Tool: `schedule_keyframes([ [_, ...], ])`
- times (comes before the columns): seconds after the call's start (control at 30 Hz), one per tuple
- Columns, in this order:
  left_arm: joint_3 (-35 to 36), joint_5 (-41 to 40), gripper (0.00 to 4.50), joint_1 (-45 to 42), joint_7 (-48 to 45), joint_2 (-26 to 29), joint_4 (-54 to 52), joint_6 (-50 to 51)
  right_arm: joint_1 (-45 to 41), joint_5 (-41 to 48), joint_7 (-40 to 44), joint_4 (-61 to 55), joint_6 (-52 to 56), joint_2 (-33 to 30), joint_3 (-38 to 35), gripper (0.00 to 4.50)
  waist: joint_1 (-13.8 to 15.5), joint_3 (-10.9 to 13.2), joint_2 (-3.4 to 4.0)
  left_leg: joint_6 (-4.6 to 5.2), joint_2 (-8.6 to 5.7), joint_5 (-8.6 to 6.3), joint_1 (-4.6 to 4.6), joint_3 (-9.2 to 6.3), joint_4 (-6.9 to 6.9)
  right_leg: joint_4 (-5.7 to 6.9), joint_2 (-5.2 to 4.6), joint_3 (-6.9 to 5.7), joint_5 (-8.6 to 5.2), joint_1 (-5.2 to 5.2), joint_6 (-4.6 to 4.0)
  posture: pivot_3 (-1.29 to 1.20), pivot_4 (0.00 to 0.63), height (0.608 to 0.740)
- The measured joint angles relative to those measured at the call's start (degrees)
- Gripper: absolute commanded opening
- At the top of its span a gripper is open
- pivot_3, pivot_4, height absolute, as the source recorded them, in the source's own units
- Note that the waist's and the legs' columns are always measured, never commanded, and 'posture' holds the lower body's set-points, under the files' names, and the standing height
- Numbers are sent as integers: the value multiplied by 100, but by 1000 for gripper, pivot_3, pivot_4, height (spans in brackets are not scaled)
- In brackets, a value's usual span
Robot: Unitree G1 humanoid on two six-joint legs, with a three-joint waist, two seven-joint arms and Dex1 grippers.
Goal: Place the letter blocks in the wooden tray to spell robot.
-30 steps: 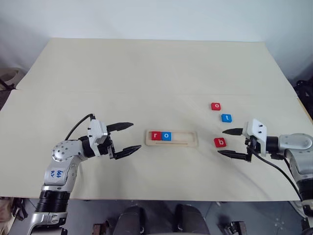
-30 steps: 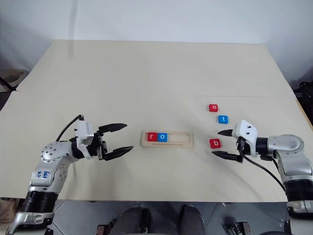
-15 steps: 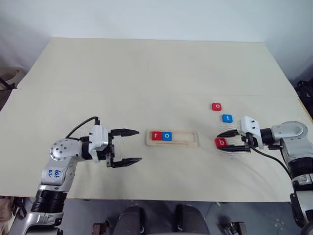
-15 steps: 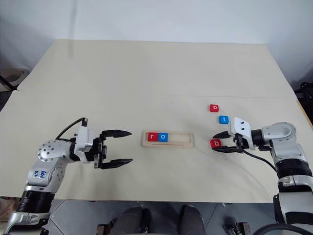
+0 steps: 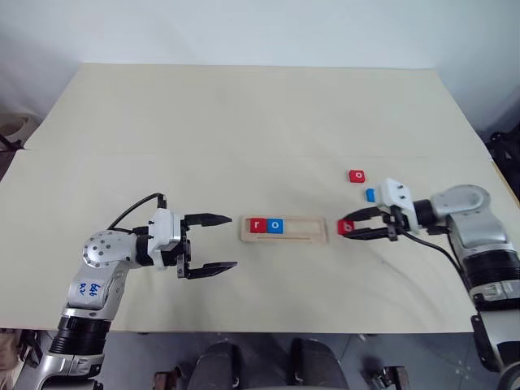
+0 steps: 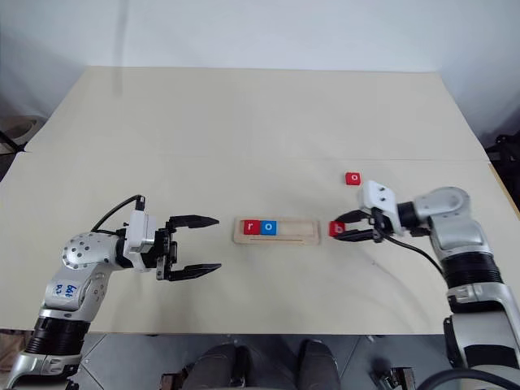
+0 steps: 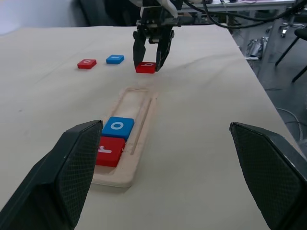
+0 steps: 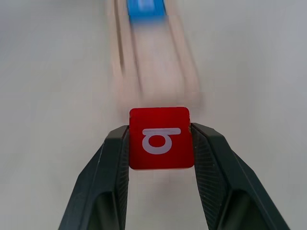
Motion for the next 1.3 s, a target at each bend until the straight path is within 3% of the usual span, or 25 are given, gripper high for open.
schedule_keyframes([
  [0.33, 0, 35, 4500, 31, 277, -51, 10, -63, -395, -345, -730, -214, 694, 876, 605, 1464, 13, 0, 0, 0, -23, 0, -10, -9, 0, -3, -5, -7, 1, -3, 1, 0, 150, 740],
  [0.63, 23, 37, 4500, 183, 452, -44, -3, -67, -441, -508, -747, -149, 648, 961, 726, 1464, 4, 0, 0, -2, -19, 1, -9, -7, 0, -1, 0, -6, 0, -5, 1, 0, 150, 740],
  [0.93, 80, 37, 4500, 204, 528, -44, -10, -68, -437, -386, -674, -224, 816, 991, 663, 4466, 3, 0, 0, -2, -20, 1, -9, -7, 0, -1, -1, -5, 0, -5, 1, 0, 150, 740],
  [1.03, 88, 37, 4500, 209, 556, -44, -15, -68, -419, -236, -579, -387, 898, 835, 595, 4466, 12, 0, 0, -2, -20, 1, -9, -7, 0, -1, -1, -5, 0, -5, 1, 0, 150, 740],
  [1.07, 89, 37, 4500, 213, 559, -44, -15, -68, -409, -193, -559, -431, 925, 749, 540, 4283, 16, 0, 0, -2, -20, 1, -9, -7, 0, -1, -1, -5, 0, -5, 1, 0, 150, 740],
  [1.3, 90, 37, 4500, 214, 563, -46, -14, -68, -175, -249, -608, -420, 987, 406, 447, 2026, 9, 0, 0, -2, -19, 1, -9, -5, 0, -2, -1, -5, 0, -5, 1, 0, 150, 740],
])
